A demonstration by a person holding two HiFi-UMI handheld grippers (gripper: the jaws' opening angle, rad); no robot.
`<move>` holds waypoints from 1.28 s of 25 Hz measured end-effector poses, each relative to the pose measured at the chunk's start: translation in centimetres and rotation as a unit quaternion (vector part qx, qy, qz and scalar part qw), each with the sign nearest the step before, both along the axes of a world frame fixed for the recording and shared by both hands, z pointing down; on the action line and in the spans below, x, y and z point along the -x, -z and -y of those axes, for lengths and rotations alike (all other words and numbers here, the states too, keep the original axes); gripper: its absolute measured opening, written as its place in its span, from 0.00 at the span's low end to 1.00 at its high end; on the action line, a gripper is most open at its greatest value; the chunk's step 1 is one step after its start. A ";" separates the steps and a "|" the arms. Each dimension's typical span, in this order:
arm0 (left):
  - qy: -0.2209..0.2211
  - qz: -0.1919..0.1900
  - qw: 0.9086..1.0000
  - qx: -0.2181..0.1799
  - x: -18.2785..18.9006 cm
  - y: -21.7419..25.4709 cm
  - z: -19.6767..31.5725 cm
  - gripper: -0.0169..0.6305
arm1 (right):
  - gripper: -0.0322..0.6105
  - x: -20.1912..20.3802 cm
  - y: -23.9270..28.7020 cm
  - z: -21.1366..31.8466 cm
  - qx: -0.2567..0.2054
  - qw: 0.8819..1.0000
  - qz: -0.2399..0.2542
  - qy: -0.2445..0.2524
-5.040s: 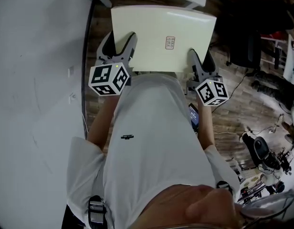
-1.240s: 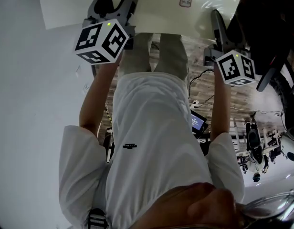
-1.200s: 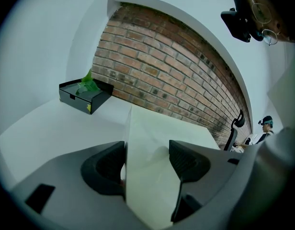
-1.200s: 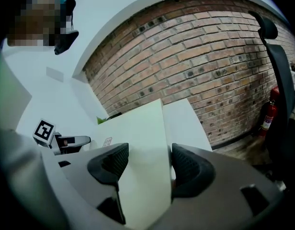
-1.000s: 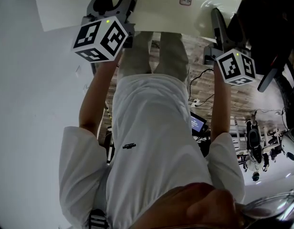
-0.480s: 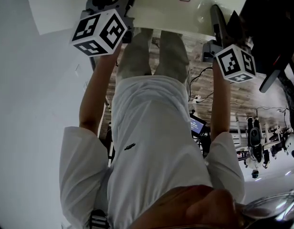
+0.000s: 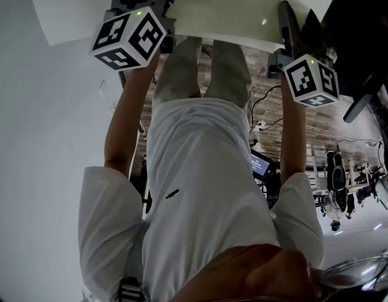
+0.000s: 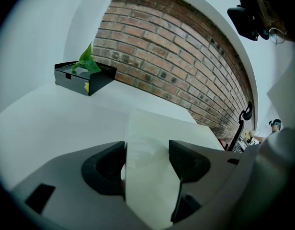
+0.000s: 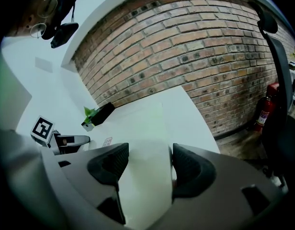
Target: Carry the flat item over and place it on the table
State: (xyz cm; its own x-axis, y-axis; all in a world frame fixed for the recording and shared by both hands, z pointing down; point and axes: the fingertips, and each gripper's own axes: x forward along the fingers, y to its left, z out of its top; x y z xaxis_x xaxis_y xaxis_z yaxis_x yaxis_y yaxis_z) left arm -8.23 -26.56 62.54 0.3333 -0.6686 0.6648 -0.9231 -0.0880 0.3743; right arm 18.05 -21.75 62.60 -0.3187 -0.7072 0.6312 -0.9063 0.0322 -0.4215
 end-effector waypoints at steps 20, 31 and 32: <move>-0.023 0.062 0.996 -0.058 0.3 2.6 -2.0 0.49 | 0.50 -0.3 1.8 -0.7 -0.014 1.000 -0.022 -0.009; -0.030 0.064 0.994 -0.089 -0.3 8.5 -4.1 0.20 | 0.50 1.0 7.1 -2.1 -0.034 0.999 -0.026 0.004; -0.029 0.066 0.993 -0.090 -0.1 9.1 -4.4 0.15 | 0.49 1.3 7.6 -2.4 -0.035 0.999 -0.026 0.005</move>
State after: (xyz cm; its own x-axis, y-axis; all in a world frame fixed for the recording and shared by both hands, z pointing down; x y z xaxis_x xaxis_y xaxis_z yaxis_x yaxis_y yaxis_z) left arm -8.14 -22.18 53.45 0.2931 -0.7630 0.5761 -0.9544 -0.1976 0.2237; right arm 16.73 -19.39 54.99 -0.2941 -0.7471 0.5961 -0.9266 0.0701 -0.3694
